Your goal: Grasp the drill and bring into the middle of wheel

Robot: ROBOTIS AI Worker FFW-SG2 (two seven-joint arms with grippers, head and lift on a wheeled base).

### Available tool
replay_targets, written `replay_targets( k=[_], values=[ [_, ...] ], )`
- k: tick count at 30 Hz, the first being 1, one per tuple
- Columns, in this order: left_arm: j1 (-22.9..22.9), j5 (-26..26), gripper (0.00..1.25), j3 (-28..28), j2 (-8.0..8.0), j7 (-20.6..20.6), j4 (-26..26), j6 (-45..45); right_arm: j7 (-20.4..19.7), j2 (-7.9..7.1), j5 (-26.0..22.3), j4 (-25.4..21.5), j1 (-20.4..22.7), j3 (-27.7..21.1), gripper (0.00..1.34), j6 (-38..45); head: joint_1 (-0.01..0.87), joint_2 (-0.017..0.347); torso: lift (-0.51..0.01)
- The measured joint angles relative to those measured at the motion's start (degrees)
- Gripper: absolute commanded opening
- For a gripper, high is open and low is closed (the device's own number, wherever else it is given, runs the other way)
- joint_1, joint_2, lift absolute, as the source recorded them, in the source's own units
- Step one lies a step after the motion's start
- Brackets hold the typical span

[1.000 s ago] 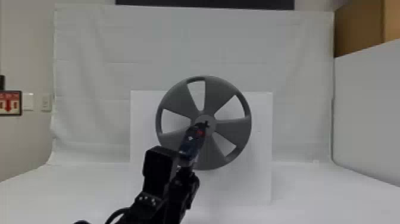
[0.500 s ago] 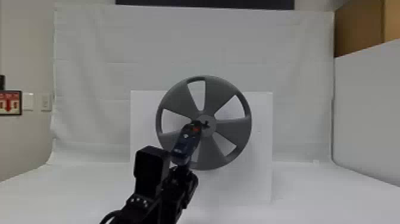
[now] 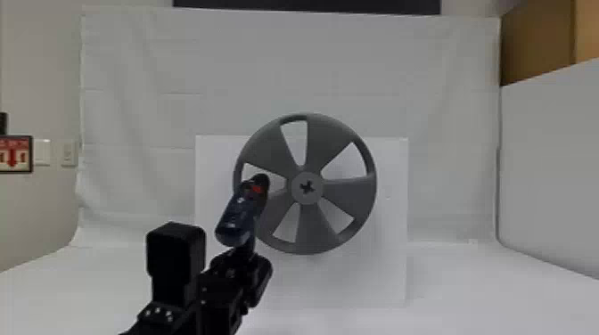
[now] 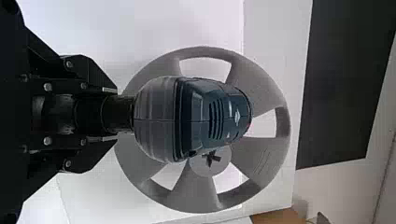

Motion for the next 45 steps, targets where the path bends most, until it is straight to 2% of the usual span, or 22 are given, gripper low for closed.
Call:
replay_targets(
  k=[6,13,22,45],
  values=[
    [2.1,-0.3,0.02,2.5,-0.1,2.0,0.1,0.1,0.0,0.14,0.0,0.0,-0.1,0.0,1.1,0.0,0.0,0.0,-0.406],
    [4.1,-0.2,0.02,5.5,-0.94,4.5,2.4,0.4,0.0,0.23,0.0,0.1,-0.2,0.2,1.1,0.0,0.0,0.0,-0.406],
    [4.6,0.2,0.02,8.4,-1.68,4.8,5.0,2.3,0.0,0.29,0.0,0.1,-0.2,0.2,1.1,0.0,0.0,0.0,-0.406],
    [4.1,1.0,0.02,10.0,-2.34,5.9,6.1,7.0,0.0,0.55,0.3,0.1,-0.3,0.3,1.1,0.0,0.0,0.0,-0.406]
  ],
)
